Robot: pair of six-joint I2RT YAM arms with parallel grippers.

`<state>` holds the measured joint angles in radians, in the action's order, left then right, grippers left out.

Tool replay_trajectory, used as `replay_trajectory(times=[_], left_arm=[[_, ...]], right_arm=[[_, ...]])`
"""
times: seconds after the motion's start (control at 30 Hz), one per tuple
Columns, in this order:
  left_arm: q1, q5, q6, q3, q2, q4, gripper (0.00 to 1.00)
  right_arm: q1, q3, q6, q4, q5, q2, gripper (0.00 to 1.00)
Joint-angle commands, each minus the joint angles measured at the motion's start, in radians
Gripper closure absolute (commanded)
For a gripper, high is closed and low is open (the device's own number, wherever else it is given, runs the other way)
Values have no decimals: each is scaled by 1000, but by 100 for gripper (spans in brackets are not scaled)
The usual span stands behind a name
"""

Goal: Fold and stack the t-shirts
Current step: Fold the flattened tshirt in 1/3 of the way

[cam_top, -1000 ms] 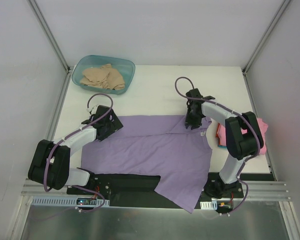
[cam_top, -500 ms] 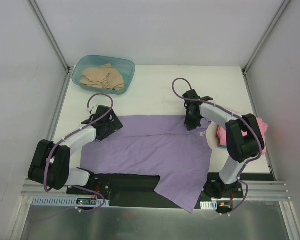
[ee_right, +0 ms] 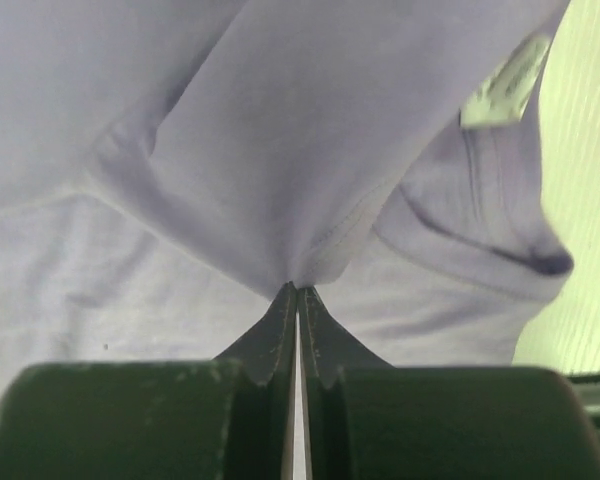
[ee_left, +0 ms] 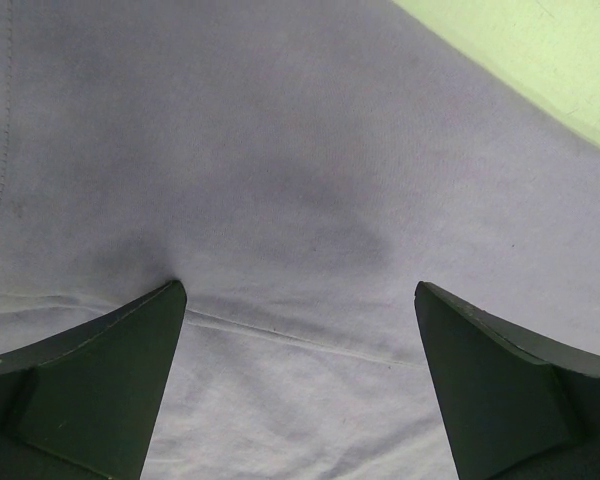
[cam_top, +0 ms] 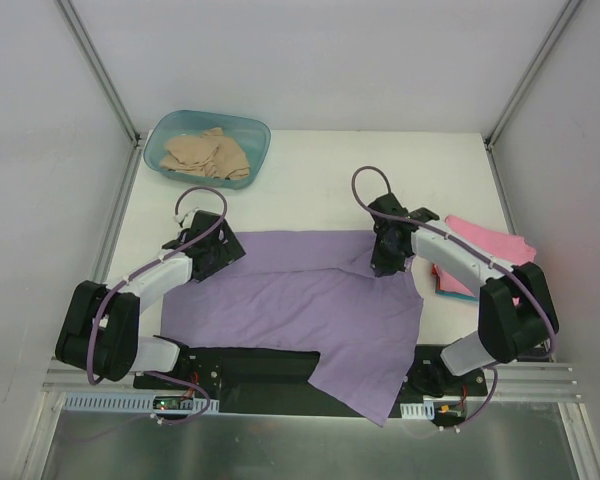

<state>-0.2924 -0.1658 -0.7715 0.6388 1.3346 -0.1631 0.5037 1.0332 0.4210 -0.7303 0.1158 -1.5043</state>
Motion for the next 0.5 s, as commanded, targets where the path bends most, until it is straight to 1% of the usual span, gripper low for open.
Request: replay_trajectory(times=[0.0, 0.07, 0.2, 0.37, 0.43, 0.47], left_arm=[[18, -26, 35, -14, -35, -16, 1], [19, -23, 38, -13, -38, -16, 1], [19, -20, 41, -16, -41, -16, 1], [21, -20, 44, -18, -41, -15, 1], [21, -15, 46, -16, -40, -16, 1], [21, -14, 47, -16, -38, -16, 1]], right_arm=[[58, -2, 87, -127, -18, 76, 99], [90, -4, 108, -173, -22, 102, 97], [130, -1, 145, -237, -27, 115, 89], [168, 16, 162, -259, -25, 96, 87], [173, 30, 153, -251, -16, 92, 82], [173, 36, 133, -253, -2, 84, 72]])
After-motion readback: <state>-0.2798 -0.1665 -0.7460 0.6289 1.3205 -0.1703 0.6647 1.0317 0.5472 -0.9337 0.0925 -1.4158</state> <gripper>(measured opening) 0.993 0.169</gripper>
